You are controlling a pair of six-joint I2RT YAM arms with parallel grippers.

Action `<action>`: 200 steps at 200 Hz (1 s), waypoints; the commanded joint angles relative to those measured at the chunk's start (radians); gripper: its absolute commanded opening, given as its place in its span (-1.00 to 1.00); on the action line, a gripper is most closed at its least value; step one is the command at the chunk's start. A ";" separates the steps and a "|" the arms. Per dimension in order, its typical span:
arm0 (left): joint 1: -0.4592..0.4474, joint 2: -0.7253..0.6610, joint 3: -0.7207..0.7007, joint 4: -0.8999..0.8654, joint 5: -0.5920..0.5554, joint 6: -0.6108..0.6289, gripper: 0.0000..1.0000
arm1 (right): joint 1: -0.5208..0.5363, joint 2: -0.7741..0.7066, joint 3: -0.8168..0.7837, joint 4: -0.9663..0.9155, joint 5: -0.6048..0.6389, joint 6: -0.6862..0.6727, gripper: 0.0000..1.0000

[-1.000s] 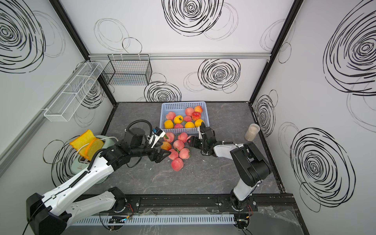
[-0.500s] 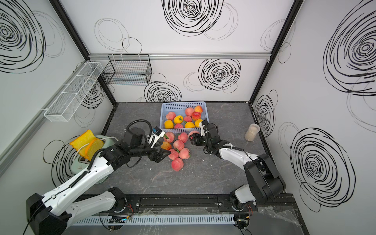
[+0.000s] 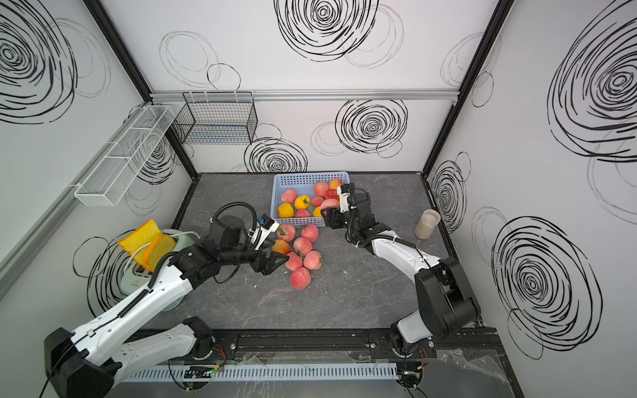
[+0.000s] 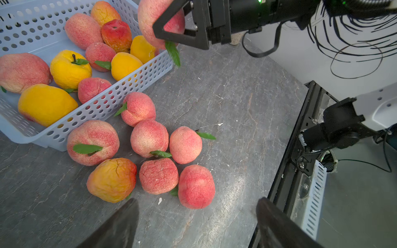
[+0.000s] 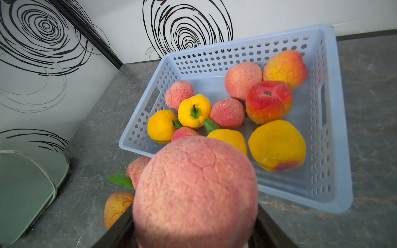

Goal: Put the peaches into the basket
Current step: Pick up the peach from the center of the board, then place the peach in the basket.

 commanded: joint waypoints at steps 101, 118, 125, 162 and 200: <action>0.035 0.004 -0.025 0.073 -0.016 -0.004 0.78 | -0.030 0.560 0.521 0.036 -0.118 -0.311 0.26; 0.039 0.005 -0.025 0.076 -0.018 0.002 0.78 | -0.031 0.639 0.617 -0.009 -0.129 -0.349 0.26; 0.042 0.007 -0.025 0.077 -0.019 0.004 0.78 | -0.032 0.670 0.651 -0.023 -0.137 -0.364 0.26; 0.061 0.016 -0.026 0.090 -0.015 0.003 0.78 | -0.031 0.778 0.779 -0.067 -0.137 -0.397 0.26; 0.064 0.034 -0.025 0.091 -0.015 0.002 0.78 | -0.031 0.825 0.835 -0.076 -0.127 -0.396 0.46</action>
